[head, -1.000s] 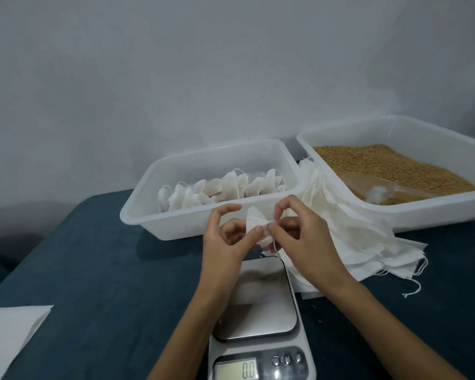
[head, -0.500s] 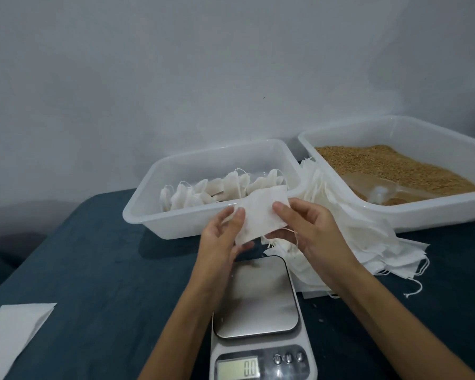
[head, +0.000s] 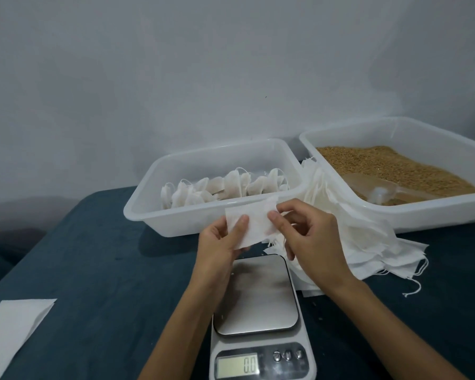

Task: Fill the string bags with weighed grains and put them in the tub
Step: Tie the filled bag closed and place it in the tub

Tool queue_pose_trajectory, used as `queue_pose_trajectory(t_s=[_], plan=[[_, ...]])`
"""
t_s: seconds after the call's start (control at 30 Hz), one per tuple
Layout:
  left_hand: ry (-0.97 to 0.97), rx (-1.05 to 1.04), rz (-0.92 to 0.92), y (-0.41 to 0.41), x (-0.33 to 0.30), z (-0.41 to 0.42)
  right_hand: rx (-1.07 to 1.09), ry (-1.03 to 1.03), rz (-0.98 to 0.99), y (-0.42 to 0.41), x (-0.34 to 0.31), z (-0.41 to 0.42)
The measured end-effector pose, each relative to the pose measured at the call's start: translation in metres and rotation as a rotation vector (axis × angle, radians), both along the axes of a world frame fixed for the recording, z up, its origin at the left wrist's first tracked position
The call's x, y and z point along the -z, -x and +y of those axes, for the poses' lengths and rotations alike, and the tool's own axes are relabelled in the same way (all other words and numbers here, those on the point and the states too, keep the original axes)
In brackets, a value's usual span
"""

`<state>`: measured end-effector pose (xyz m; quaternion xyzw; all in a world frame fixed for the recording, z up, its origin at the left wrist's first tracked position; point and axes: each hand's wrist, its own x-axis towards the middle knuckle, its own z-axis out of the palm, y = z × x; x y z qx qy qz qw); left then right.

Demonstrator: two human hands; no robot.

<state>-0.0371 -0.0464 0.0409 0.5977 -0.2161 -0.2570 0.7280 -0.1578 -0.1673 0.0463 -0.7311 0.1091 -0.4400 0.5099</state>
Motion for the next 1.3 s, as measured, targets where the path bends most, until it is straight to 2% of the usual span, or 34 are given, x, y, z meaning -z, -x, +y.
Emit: queue_pose_trajectory(t_s=[0.1,0.23,0.33,0.47,0.63,1.0,1.3], plan=[[0.045,-0.08,0.04,-0.0025,0.0002,-0.0012,0.0,-0.069,-0.011,0.0016,-0.0026,-0.0037],[0.043,-0.046,0.024,0.0027,0.0007,0.0011,-0.227,-0.068,0.102,0.0,-0.0031,0.0004],[0.005,-0.109,-0.007,0.0039,0.0007,0.0006,-0.16,-0.026,0.114,-0.0017,-0.0014,0.0034],[-0.016,-0.232,0.004,0.001,-0.0027,-0.001,-0.075,-0.111,0.033,0.0015,-0.0039,-0.0029],[-0.012,-0.188,-0.011,0.0048,-0.0037,-0.0013,-0.253,-0.093,0.075,-0.003,0.0011,0.0019],[-0.016,-0.232,-0.127,0.0045,-0.0035,0.0009,-0.216,-0.079,0.117,-0.0041,0.0025,0.0005],[-0.017,-0.217,-0.068,0.0008,-0.0038,0.0003,-0.204,-0.096,0.058,-0.0024,0.0005,0.0005]])
